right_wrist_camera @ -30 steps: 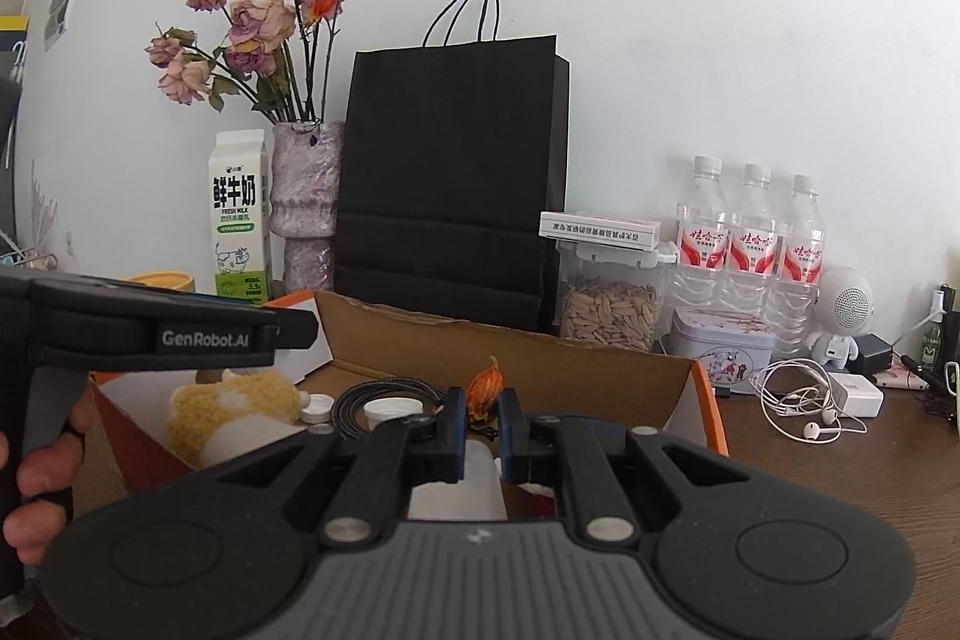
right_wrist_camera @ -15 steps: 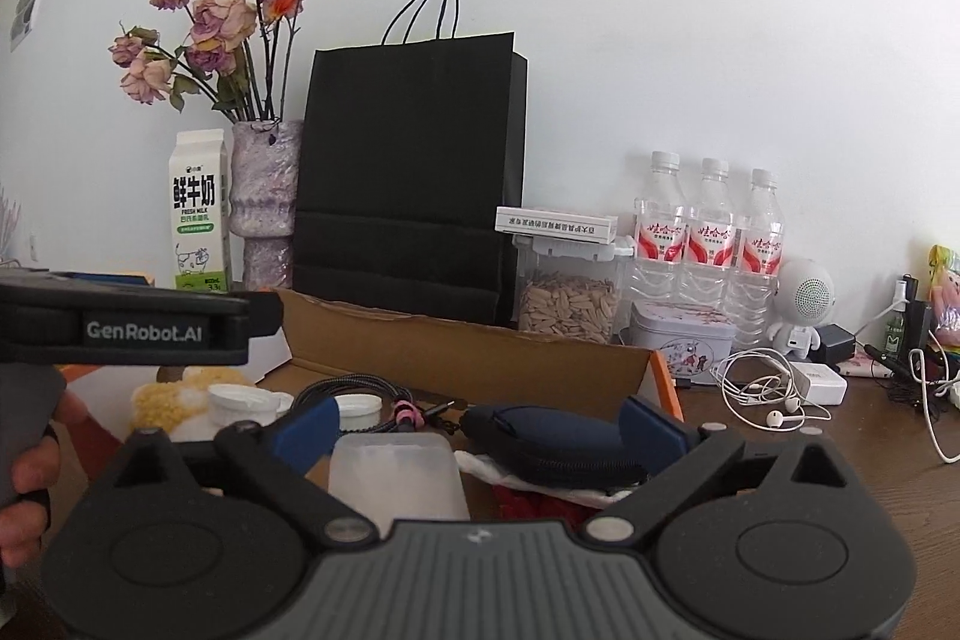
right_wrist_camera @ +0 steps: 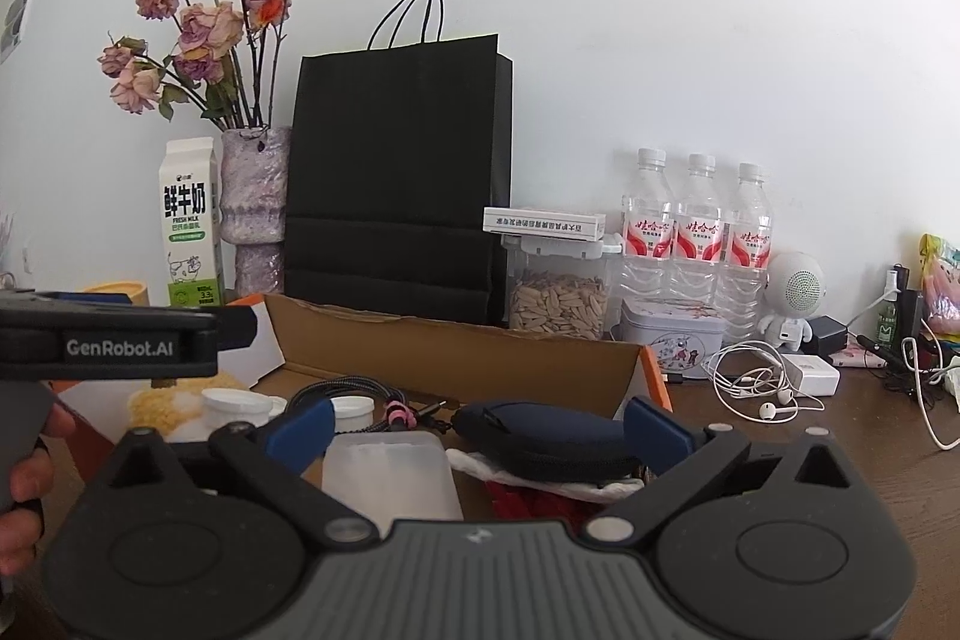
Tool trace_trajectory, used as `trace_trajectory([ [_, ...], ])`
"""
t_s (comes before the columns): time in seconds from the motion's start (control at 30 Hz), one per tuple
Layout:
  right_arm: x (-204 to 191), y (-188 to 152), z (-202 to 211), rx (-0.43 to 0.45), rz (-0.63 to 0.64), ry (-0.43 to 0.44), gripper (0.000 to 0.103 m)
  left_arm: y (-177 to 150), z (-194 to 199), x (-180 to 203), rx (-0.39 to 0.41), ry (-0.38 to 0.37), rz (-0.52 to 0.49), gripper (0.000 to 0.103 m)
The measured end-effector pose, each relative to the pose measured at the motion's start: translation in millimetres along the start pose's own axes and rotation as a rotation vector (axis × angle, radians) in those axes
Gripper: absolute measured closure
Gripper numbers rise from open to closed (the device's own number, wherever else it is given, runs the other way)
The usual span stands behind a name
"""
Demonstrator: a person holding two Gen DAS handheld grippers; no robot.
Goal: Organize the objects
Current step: 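Withdraw both grippers from the box back toward the table items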
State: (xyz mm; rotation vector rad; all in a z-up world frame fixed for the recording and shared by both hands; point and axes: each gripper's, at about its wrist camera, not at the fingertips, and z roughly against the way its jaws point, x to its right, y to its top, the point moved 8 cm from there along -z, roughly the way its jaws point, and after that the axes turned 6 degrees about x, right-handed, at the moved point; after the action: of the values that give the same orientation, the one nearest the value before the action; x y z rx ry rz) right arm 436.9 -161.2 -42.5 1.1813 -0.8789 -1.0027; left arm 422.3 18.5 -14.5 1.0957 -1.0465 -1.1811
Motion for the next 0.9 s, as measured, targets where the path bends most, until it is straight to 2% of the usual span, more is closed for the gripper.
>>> trace_trajectory([
  [0.33,-1.7,-3.2,14.5,0.007,0.005,0.020,0.000,-10.4,19.4,-12.4,-0.019,-0.002,0.023,0.000],
  [0.5,-0.4,-4.6,20.0,0.011,0.000,0.017,0.000,-11.4,31.5,-12.0,0.007,-0.022,0.006,0.000],
  [0.9,1.6,-7.5,34.0,0.030,0.029,-0.004,0.000,-19.8,45.5,-23.1,-0.007,0.024,-0.004,0.000],
])
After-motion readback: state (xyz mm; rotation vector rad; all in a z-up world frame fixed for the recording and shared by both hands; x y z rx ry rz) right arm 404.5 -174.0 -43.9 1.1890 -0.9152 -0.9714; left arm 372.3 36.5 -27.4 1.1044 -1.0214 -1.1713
